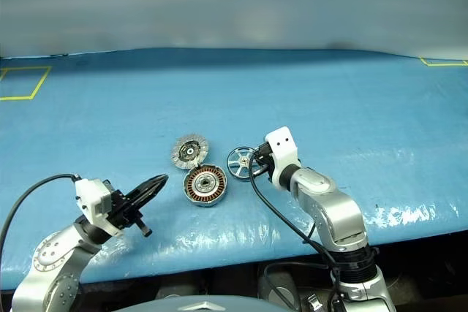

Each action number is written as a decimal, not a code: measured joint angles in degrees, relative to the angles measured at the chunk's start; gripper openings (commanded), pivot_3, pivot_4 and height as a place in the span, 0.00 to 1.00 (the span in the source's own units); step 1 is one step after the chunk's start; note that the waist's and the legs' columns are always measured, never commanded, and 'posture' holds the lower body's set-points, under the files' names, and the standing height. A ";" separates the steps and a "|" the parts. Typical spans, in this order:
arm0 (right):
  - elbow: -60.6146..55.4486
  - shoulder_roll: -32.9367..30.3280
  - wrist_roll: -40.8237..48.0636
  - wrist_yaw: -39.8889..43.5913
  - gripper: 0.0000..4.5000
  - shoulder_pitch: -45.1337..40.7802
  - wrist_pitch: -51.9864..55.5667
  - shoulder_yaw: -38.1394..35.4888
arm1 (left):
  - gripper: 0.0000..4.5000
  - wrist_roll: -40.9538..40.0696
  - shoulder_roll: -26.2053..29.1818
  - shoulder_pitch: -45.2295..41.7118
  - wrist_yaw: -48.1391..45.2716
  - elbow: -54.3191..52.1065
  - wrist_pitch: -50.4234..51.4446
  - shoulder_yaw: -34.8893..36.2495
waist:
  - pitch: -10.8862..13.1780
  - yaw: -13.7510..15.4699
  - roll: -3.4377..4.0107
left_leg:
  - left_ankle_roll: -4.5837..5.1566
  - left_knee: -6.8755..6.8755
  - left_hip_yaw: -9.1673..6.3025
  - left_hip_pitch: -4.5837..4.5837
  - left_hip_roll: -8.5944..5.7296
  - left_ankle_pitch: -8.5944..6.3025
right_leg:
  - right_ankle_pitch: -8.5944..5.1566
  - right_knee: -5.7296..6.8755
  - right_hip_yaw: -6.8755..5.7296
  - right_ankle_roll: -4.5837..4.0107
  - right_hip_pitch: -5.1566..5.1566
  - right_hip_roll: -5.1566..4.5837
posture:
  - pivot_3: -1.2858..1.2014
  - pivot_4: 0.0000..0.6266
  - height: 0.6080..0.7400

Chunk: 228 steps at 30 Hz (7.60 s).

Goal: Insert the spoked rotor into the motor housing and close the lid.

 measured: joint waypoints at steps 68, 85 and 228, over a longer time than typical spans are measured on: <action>4.85 1.08 -4.12 -2.72 0.39 -10.71 12.91 9.97 | 0.00 3.47 -0.71 2.06 -1.95 1.44 -2.42 -1.35 | -0.23 -0.29 -0.27 | 0.03 0.52 -0.04 0.14 0.06 0.00 | 0.15 0.16 0.13 0.27 0.21 0.00 | 0.52 0.24 1.00; 3.29 -6.54 -2.13 5.21 0.30 -18.78 12.13 8.02 | 0.00 7.93 -3.80 1.70 -1.41 5.77 -9.59 -2.27 | -0.21 -0.16 -0.24 | 0.10 0.47 0.01 -0.01 0.02 0.01 | 0.32 0.15 0.19 0.10 0.03 -0.04 | 0.52 0.24 1.00; -12.84 4.18 2.18 -3.63 0.00 14.99 -5.10 15.81 | 0.00 -5.62 -3.85 -55.88 -24.73 56.92 45.44 -0.12 | -0.28 1.51 -0.43 | 0.05 0.77 -0.10 -0.15 -0.03 0.05 | 0.46 0.17 0.09 0.33 0.18 0.14 | 0.52 0.24 1.00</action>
